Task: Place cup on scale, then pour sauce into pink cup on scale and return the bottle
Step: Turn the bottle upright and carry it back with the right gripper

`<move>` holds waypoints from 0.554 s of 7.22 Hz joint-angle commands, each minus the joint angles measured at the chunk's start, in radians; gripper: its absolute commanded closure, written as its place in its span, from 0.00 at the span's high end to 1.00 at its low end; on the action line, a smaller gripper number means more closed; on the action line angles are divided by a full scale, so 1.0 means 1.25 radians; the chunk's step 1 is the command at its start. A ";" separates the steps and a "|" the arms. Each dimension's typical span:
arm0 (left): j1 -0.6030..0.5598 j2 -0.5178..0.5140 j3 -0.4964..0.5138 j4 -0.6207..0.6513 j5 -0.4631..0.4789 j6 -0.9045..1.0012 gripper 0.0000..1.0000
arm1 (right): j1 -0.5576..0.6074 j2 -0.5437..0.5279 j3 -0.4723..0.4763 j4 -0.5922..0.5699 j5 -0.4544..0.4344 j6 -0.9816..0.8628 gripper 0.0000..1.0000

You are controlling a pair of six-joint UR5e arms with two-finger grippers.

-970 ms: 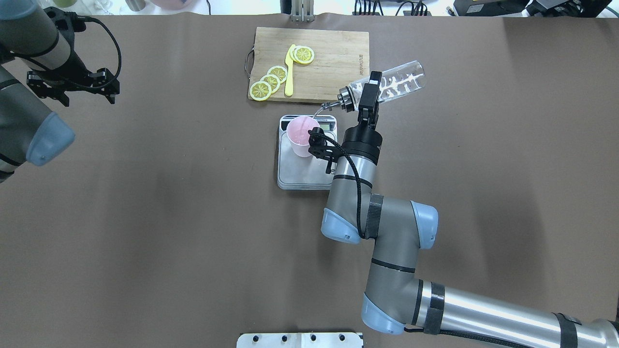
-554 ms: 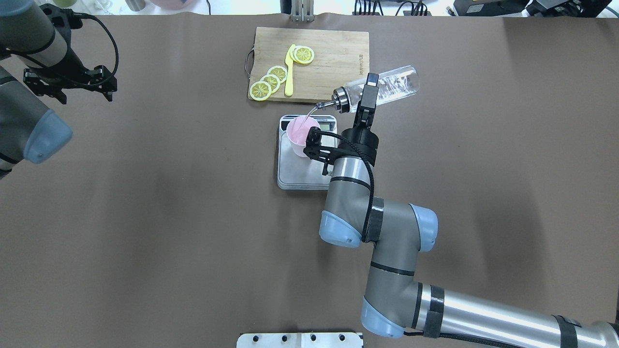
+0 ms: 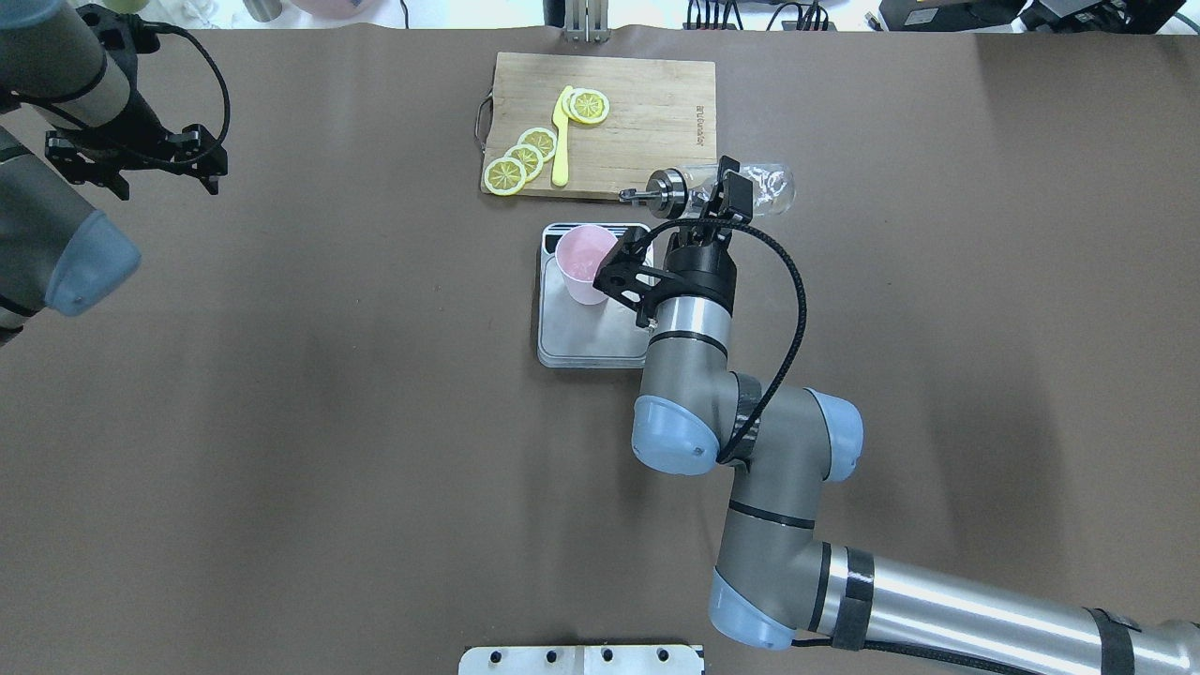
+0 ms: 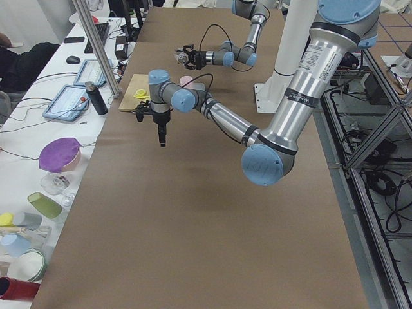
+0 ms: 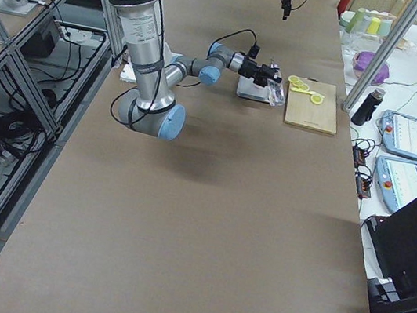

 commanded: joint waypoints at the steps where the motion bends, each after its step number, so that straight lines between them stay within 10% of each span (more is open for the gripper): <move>1: -0.001 -0.006 -0.003 0.001 0.001 -0.002 0.98 | 0.086 -0.089 0.160 0.003 0.230 0.095 0.00; 4: -0.006 -0.006 -0.034 0.007 0.003 -0.013 0.98 | 0.171 -0.315 0.279 0.226 0.464 0.271 0.00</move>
